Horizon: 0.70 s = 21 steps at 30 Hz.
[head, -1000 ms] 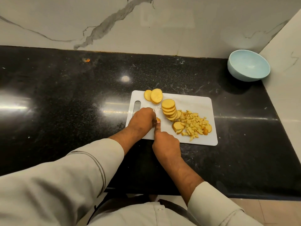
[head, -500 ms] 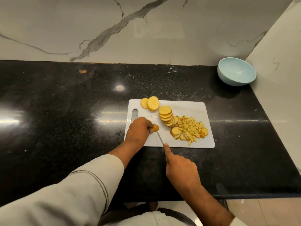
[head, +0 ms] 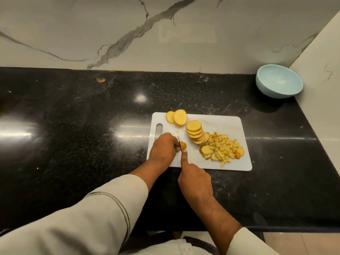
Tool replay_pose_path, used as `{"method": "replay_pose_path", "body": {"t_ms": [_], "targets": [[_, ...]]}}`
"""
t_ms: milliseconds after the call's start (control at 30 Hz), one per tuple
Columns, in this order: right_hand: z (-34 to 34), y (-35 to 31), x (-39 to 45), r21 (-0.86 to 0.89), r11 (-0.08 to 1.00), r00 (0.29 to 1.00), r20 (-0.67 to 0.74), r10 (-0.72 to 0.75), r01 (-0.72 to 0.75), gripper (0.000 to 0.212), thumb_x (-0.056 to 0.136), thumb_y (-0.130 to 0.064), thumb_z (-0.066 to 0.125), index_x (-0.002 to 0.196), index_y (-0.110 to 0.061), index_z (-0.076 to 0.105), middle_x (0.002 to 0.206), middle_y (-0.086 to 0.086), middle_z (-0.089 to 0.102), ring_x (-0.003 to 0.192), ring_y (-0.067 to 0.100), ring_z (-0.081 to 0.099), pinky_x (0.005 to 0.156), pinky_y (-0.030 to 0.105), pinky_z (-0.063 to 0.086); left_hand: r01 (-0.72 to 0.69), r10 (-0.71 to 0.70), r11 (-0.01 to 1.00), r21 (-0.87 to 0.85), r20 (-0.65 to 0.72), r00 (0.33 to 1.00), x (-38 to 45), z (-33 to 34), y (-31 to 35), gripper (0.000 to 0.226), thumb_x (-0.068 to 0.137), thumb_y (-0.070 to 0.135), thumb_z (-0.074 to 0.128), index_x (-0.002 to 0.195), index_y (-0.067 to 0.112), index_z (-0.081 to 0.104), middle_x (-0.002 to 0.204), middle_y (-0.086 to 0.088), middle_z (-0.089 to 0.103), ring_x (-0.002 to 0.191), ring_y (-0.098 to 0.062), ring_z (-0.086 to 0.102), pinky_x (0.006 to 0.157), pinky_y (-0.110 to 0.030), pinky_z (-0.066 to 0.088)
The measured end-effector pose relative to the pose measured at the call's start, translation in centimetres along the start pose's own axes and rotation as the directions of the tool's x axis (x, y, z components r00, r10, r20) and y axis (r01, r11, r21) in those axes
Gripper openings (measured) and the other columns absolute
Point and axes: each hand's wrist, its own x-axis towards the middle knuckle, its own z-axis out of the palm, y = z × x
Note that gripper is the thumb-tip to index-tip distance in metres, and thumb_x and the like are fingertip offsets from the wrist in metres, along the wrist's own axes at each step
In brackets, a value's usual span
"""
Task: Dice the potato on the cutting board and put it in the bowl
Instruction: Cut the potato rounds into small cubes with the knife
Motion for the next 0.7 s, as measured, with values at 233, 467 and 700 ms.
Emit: {"method": "replay_pose_path", "body": {"t_ms": [233, 467, 700], "targets": [[0.2, -0.4, 0.7, -0.014, 1.000, 1.000, 0.022, 0.002, -0.001, 0.075, 0.092, -0.021, 0.039, 0.153, -0.024, -0.006, 0.065, -0.005, 0.032, 0.054, 0.013, 0.035, 0.048, 0.030, 0.028, -0.029, 0.025, 0.999, 0.030, 0.114, 0.993, 1.1, -0.8, -0.1, 0.008, 0.081, 0.015, 0.072, 0.083, 0.008, 0.075, 0.085, -0.008, 0.070, 0.079, -0.023, 0.063, 0.071, -0.032, 0.052], [-0.7, -1.0, 1.7, 0.001, 0.999, 0.997, 0.064, -0.032, 0.032, 0.073, 0.093, -0.016, 0.036, 0.153, -0.019, -0.006, 0.071, 0.000, 0.040, 0.063, 0.020, 0.044, 0.056, 0.033, 0.035, -0.027, 0.014, 0.995, 0.097, 0.135, 0.991, 1.3, -1.3, 0.3, 0.010, 0.082, 0.019, 0.072, 0.083, 0.009, 0.072, 0.088, -0.011, 0.069, 0.083, -0.028, 0.064, 0.070, -0.030, 0.050], [-0.3, 1.6, -3.4, -0.009, 0.999, 0.986, 0.162, -0.037, 0.039, 0.076, 0.094, -0.016, 0.039, 0.152, -0.024, -0.009, 0.080, 0.000, 0.046, 0.060, 0.017, 0.044, 0.054, 0.033, 0.038, 0.001, -0.015, 0.993, 0.121, 0.117, 0.993, 1.2, -1.0, 0.6, 0.009, 0.083, 0.021, 0.072, 0.084, 0.012, 0.071, 0.090, -0.008, 0.069, 0.083, -0.026, 0.064, 0.068, -0.028, 0.046]]}}
